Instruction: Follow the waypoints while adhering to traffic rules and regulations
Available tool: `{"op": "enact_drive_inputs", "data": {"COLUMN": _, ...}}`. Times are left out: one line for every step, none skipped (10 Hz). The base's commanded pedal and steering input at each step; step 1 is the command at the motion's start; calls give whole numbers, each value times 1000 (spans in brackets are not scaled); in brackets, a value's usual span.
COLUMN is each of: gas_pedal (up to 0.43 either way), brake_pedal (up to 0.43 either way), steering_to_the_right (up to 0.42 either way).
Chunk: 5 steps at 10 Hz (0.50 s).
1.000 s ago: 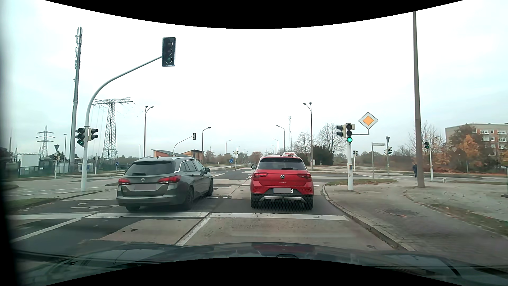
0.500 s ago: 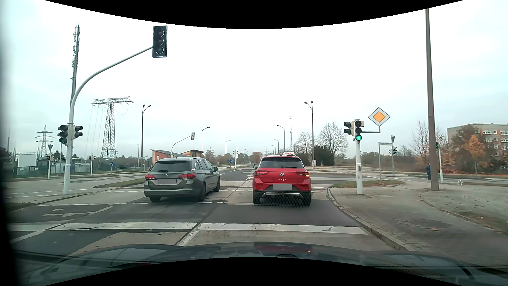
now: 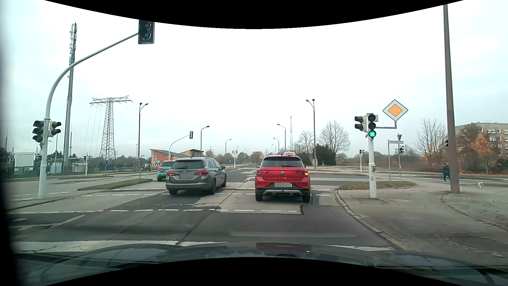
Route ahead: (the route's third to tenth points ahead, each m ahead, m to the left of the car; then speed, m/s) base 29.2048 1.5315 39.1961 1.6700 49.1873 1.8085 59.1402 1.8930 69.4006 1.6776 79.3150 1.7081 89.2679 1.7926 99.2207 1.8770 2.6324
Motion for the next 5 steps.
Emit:
{"op": "enact_drive_inputs", "data": {"gas_pedal": 47, "brake_pedal": 0, "steering_to_the_right": -4}}
{"op": "enact_drive_inputs", "data": {"gas_pedal": 150, "brake_pedal": 0, "steering_to_the_right": -3}}
{"op": "enact_drive_inputs", "data": {"gas_pedal": 150, "brake_pedal": 0, "steering_to_the_right": -3}}
{"op": "enact_drive_inputs", "data": {"gas_pedal": 169, "brake_pedal": 0, "steering_to_the_right": -3}}
{"op": "enact_drive_inputs", "data": {"gas_pedal": 189, "brake_pedal": 0, "steering_to_the_right": -3}}
